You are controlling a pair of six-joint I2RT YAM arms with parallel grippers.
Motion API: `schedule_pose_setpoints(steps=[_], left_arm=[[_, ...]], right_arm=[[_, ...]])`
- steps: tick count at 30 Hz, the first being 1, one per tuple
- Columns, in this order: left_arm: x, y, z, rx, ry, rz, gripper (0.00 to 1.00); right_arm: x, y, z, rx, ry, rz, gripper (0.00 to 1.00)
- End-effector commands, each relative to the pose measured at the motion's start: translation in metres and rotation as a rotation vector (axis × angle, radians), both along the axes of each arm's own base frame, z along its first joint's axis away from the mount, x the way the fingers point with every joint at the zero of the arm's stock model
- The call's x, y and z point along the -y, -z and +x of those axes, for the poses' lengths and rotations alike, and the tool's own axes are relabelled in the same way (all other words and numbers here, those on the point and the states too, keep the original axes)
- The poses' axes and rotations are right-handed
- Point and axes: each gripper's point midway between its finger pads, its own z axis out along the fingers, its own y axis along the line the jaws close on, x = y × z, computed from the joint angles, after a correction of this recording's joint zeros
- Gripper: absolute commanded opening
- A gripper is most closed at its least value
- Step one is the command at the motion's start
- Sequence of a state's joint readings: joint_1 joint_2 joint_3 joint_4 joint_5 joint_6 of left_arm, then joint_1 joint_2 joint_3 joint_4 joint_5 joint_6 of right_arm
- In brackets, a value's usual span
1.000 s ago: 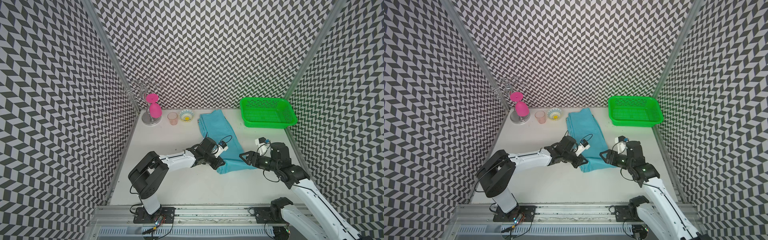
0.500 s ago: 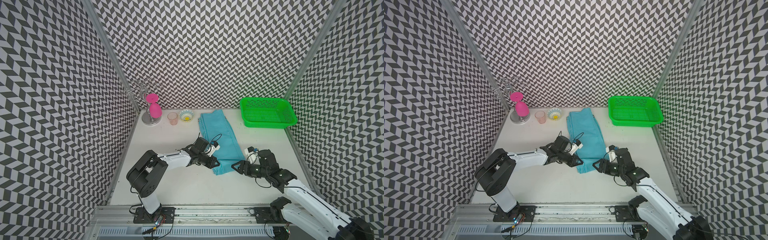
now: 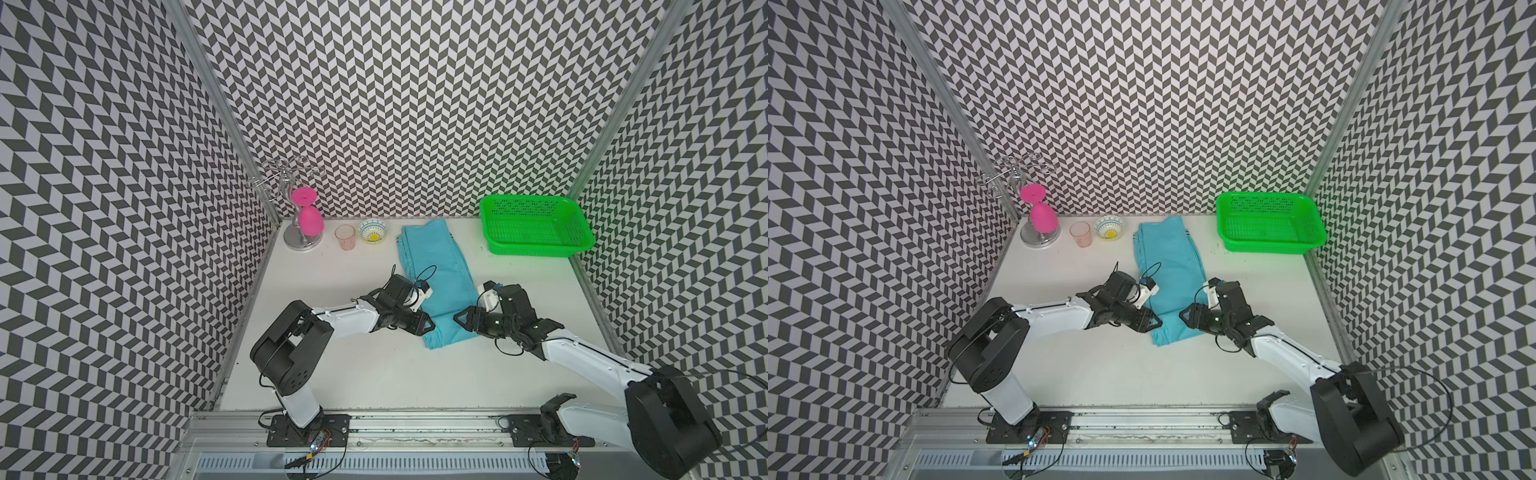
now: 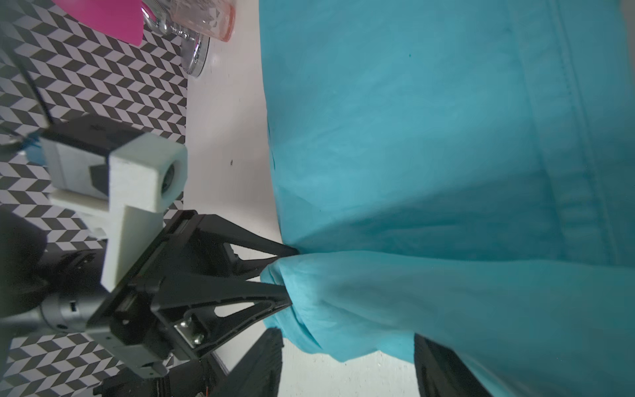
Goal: Roll up the long pants
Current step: Roll the long pant at the center of the board.
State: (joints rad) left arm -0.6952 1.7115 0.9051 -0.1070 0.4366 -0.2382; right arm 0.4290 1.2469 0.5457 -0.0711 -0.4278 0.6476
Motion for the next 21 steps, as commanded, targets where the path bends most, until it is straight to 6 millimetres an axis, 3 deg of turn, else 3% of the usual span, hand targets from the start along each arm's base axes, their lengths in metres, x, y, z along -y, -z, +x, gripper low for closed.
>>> schedule_pose_setpoints(steps=[1,7,12,16,21], left_arm=[[-0.007,-0.013,0.018,0.169,-0.032,0.076,0.52],[0.007,-0.066,0.018,0.557,-0.021,0.161,0.65],[0.036,-0.091,-0.014,0.698,0.095,0.061,0.66],[0.048,-0.082,-0.041,0.781,0.199,0.008,0.67],[0.040,-0.051,-0.053,0.866,0.273,0.030,0.69]], right_arm=[[-0.007,-0.009,0.019,0.073,-0.009,-0.003,0.64],[-0.007,0.005,0.021,0.034,-0.021,-0.021,0.64],[-0.003,0.013,0.020,0.006,-0.034,-0.036,0.65],[0.006,0.015,0.024,-0.003,-0.024,-0.027,0.65],[0.012,0.017,0.029,-0.017,-0.034,-0.020,0.65]])
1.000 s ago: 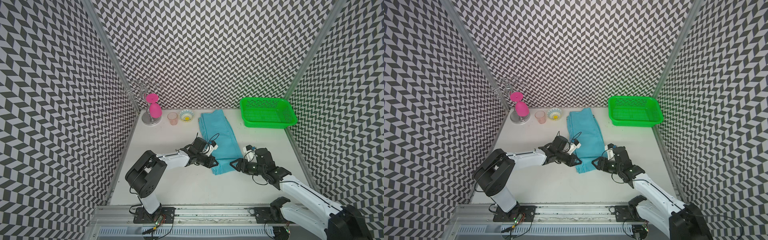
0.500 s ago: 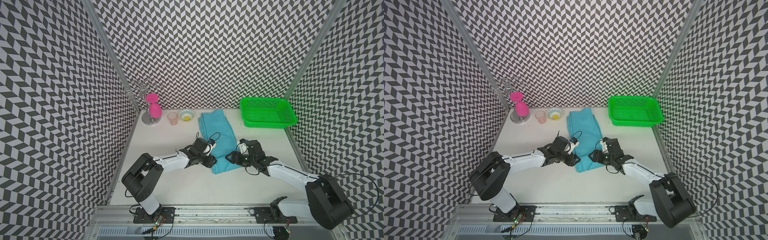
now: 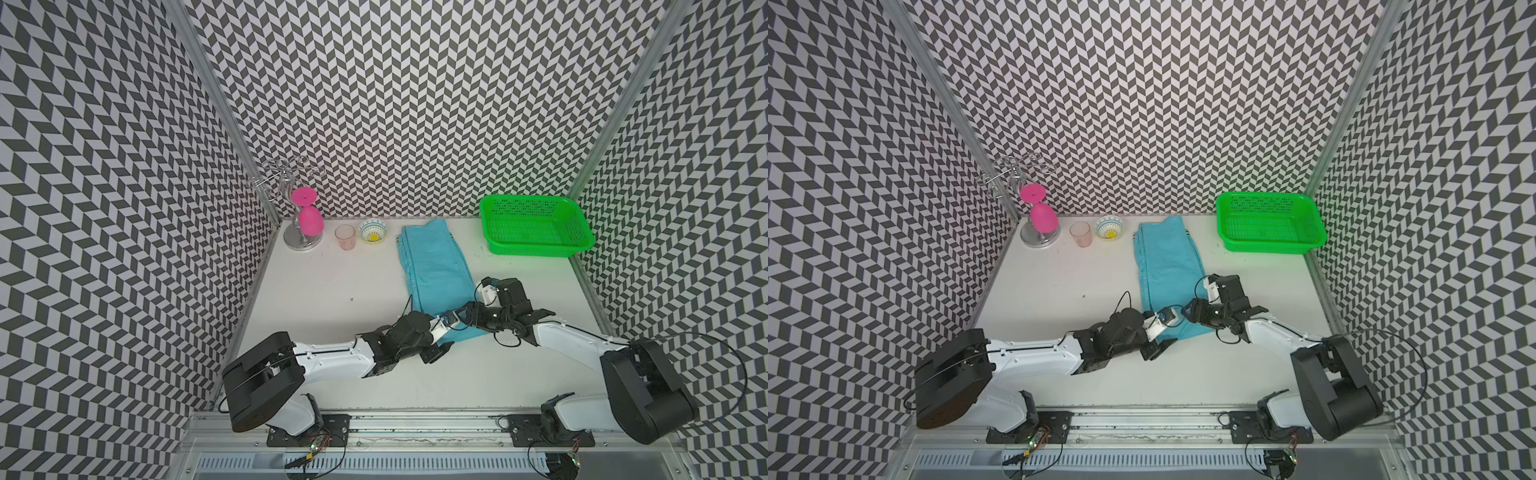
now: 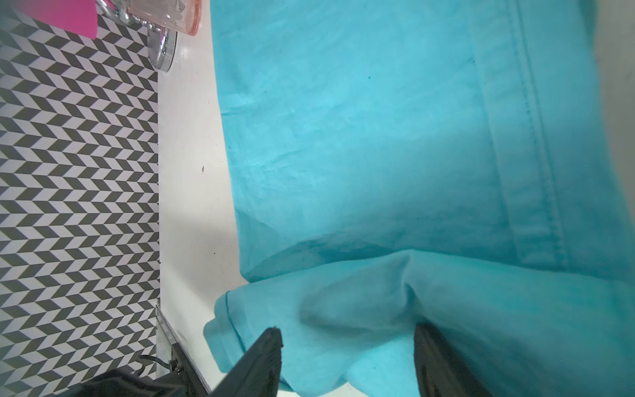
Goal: Roll up the long pants
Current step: Roll the long pant at the center of the board.
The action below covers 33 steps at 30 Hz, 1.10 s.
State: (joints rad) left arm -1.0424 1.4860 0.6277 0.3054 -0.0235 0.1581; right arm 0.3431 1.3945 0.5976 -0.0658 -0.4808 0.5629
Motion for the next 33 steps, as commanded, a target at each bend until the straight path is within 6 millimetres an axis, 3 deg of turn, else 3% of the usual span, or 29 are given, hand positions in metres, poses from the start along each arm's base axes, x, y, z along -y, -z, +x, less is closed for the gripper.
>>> schedule_pose_setpoints(steps=[1,7,13,19,21,23,26,29,33], left_arm=[[0.003,0.001,0.006,0.136,0.029,-0.008,0.70],[-0.006,0.045,0.021,0.210,0.011,0.167,0.71],[-0.022,0.072,0.035,0.297,-0.032,0.339,0.74],[-0.023,0.070,0.050,0.369,-0.113,0.385,0.73],[-0.025,0.070,0.057,0.388,-0.159,0.396,0.59],[-0.025,0.071,0.061,0.394,-0.180,0.407,0.33],[-0.025,0.073,0.062,0.394,-0.182,0.415,0.13],[-0.018,0.075,0.054,0.334,-0.142,0.409,0.01],[0.013,0.066,0.025,0.080,-0.034,0.276,0.00]], right_arm=[[0.000,-0.003,0.008,0.019,-0.031,0.016,0.65],[0.003,0.005,0.010,-0.006,-0.050,0.019,0.65],[0.009,0.006,0.016,-0.010,-0.053,0.021,0.65],[0.013,0.013,0.019,-0.023,-0.063,0.019,0.65],[0.014,0.014,0.020,-0.027,-0.066,0.020,0.65],[0.017,0.013,0.021,-0.026,-0.066,0.015,0.65],[0.023,0.009,0.023,-0.017,-0.058,0.012,0.65],[0.030,0.002,0.025,-0.003,-0.042,0.003,0.65],[0.042,-0.020,0.026,0.045,-0.001,-0.005,0.65]])
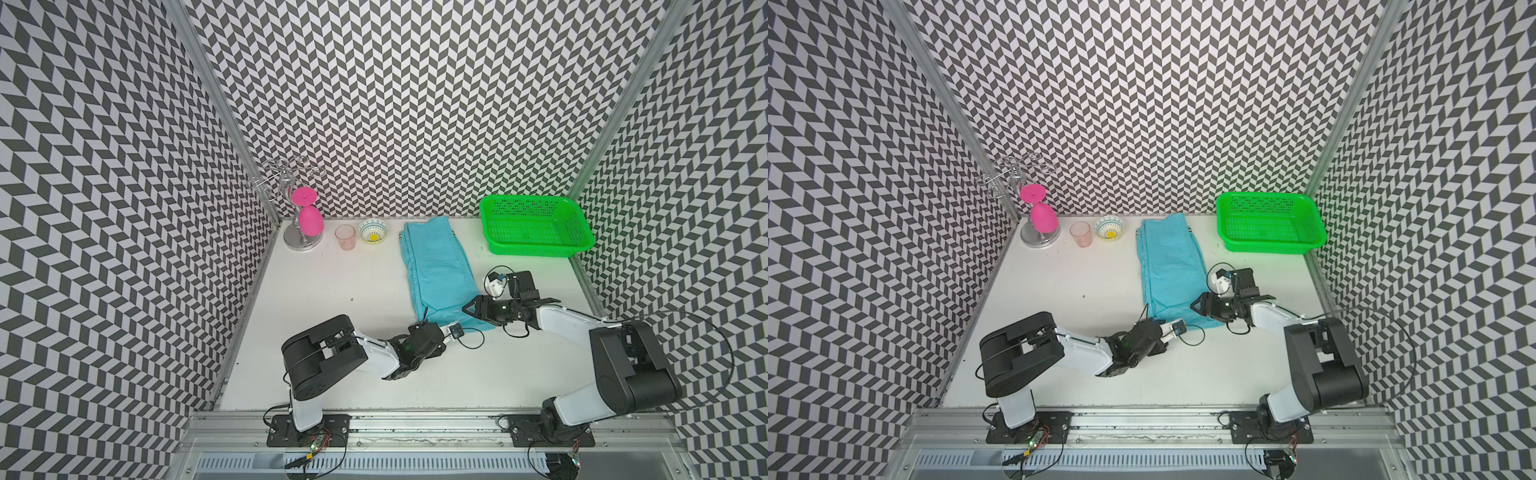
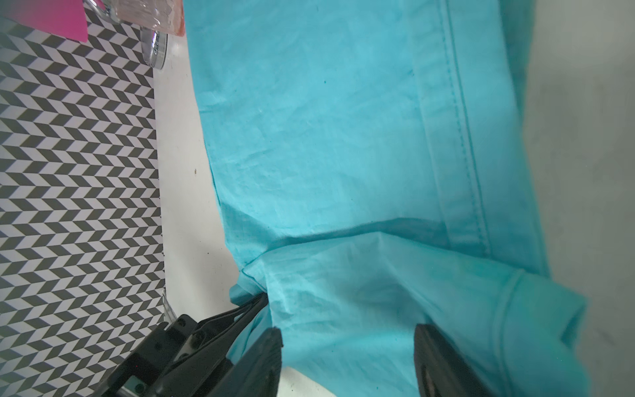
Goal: Roll up the long pants
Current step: Roll the long pant at the center of the board.
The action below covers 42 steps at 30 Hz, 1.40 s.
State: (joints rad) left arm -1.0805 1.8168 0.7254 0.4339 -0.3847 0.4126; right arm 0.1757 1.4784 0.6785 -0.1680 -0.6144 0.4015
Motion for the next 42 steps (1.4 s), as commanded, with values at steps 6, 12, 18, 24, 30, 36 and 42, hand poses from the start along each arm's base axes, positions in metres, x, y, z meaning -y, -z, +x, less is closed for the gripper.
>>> schedule_pose_setpoints(steps=[6,12,18,24,30,36,42], left_arm=[[0.053,-0.030,-0.078,-0.615,0.129,-0.311,0.00],[0.073,-0.064,-0.106,-1.004,0.138,-0.485,0.00],[0.058,-0.071,-0.102,-1.362,0.054,-0.643,0.01],[0.038,-0.056,-0.090,-1.473,-0.046,-0.670,0.05],[0.031,-0.049,-0.080,-1.541,-0.074,-0.687,0.06],[0.030,-0.043,-0.071,-1.560,-0.084,-0.658,0.08],[0.027,-0.029,-0.055,-1.517,-0.124,-0.623,0.15]], right_arm=[[0.027,-0.065,-0.001,0.155,0.077,-0.053,0.65],[0.037,-0.096,-0.021,0.210,0.109,-0.059,0.65],[0.041,-0.120,-0.038,0.266,0.136,-0.047,0.65],[0.028,-0.132,-0.057,0.298,0.079,0.051,0.65],[0.012,-0.109,-0.074,0.226,0.000,0.103,0.65],[-0.002,-0.082,-0.082,0.144,-0.051,0.148,0.64],[-0.006,-0.059,-0.067,0.136,-0.030,0.142,0.63]])
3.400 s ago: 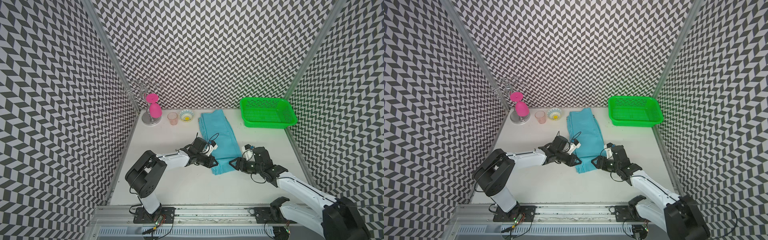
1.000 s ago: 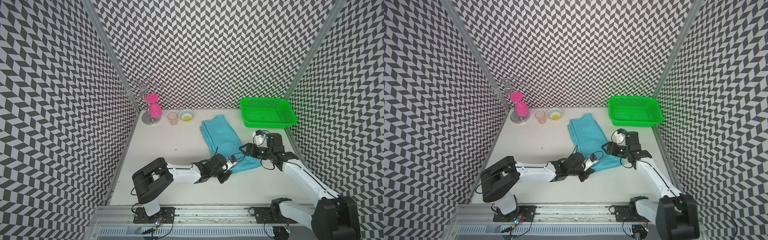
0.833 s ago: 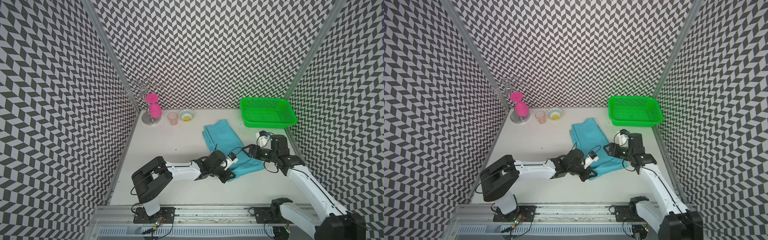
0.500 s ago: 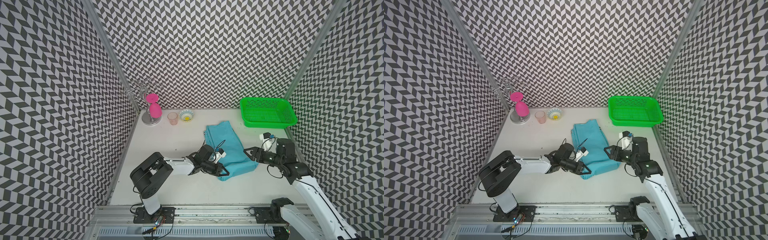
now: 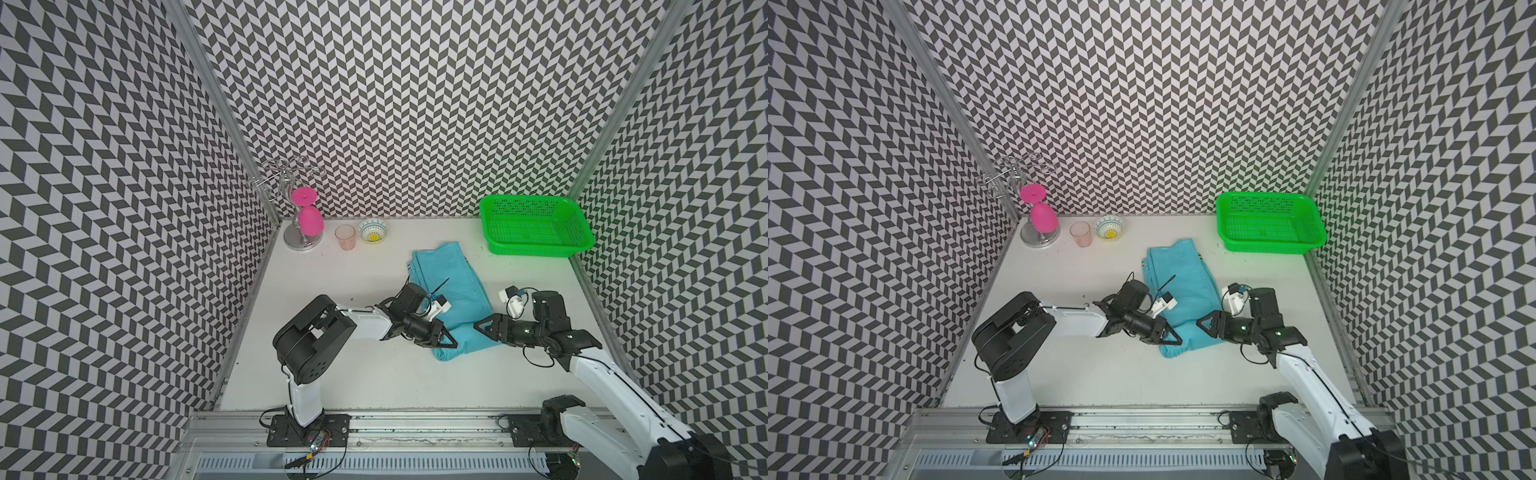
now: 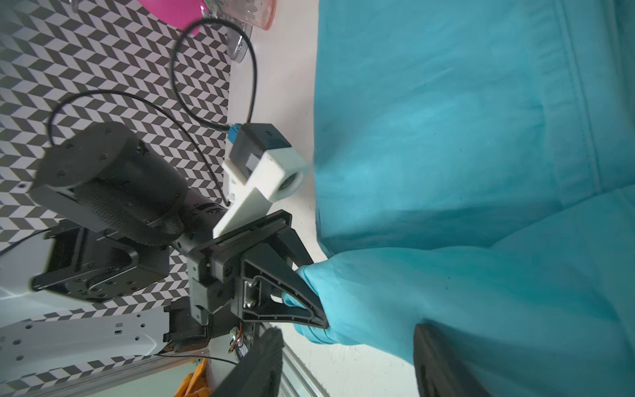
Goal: Roll up the long pants
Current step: Roll the long pant at the center of the board.
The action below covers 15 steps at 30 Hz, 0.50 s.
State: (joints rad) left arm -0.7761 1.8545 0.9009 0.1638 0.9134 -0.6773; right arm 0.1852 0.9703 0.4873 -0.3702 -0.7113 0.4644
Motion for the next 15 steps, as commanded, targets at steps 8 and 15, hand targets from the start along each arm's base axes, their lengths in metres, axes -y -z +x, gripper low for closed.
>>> schedule_pose_setpoints(steps=[8,15], left_arm=[[-0.012,0.025,0.036,0.165,-0.032,0.156,0.34],[-0.024,-0.013,0.075,0.632,-0.088,0.360,0.53]], right_arm=[[-0.002,0.013,0.040,0.052,0.034,-0.029,0.63],[-0.002,0.023,0.052,0.028,0.034,-0.053,0.63]])
